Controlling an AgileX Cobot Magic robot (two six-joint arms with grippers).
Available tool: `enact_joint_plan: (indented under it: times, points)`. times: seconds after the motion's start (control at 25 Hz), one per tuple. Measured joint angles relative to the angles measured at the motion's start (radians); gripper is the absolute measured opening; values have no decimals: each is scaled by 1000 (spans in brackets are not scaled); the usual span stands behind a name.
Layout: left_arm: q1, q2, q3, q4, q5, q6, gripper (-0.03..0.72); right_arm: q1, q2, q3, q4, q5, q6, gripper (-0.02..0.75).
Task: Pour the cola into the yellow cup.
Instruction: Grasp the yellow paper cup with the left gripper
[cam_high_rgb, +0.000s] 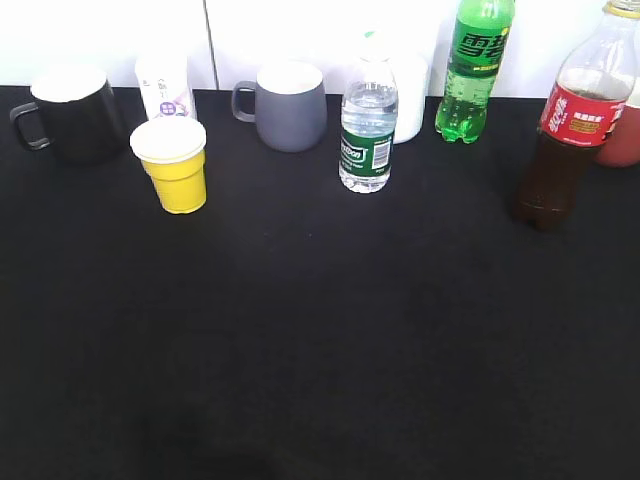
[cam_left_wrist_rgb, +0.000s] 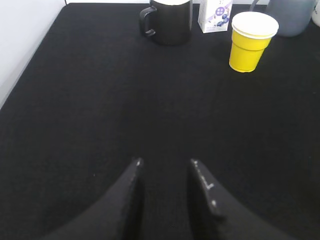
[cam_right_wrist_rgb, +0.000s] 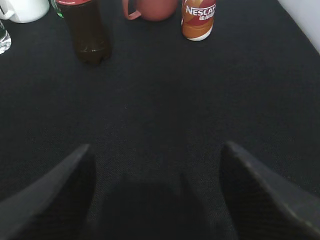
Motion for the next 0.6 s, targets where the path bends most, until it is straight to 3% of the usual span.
enact_joint_plan:
  times: [0.4,0.48,0.52,0.56,0.6]
  points:
    - [0,0,0,0,-1,0,238,0,0,0,0,0,0,585]
    - [0,20,-18,-10,-49,0,329,0,0,0,0,0,0,585]
    - [0,82,-25,-34,-161,0,433,0,0,0,0,0,0,585]
    - [0,114,-26,-36,-214,0,462,0,0,0,0,0,0,585]
    - [0,232,-27,-57,-382,55,503,0,0,0,0,0,0,585]
